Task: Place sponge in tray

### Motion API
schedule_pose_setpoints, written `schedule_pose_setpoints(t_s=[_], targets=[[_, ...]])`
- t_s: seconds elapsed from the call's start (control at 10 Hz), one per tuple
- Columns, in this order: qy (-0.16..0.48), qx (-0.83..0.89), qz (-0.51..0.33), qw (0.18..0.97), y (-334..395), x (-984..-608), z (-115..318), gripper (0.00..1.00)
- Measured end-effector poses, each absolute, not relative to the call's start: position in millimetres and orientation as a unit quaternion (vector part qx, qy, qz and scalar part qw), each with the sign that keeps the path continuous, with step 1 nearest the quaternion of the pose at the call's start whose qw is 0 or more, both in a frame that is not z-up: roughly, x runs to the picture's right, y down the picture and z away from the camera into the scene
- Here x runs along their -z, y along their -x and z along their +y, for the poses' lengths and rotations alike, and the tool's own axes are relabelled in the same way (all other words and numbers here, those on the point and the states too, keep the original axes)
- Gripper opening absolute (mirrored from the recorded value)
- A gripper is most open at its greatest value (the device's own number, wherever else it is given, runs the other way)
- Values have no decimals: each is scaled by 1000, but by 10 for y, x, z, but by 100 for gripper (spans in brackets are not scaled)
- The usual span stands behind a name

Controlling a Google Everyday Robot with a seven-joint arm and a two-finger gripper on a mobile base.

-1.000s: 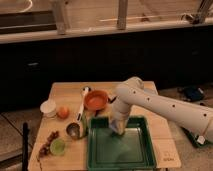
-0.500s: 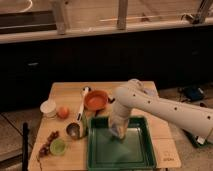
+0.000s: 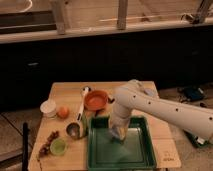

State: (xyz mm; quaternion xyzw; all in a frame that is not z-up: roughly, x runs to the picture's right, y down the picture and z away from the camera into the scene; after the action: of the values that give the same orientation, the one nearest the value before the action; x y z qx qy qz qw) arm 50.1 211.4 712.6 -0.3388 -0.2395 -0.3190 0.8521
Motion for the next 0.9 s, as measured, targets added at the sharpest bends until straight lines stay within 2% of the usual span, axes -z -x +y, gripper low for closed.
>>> schedule_pose_setpoints(t_s=[0.5, 0.6, 0.9], targets=[[346, 315, -230, 853, -549, -7084, 2263, 1], [347, 313, -230, 854, -560, -7064, 2289, 5], [346, 305, -233, 856, -584, -7035, 2337, 31]])
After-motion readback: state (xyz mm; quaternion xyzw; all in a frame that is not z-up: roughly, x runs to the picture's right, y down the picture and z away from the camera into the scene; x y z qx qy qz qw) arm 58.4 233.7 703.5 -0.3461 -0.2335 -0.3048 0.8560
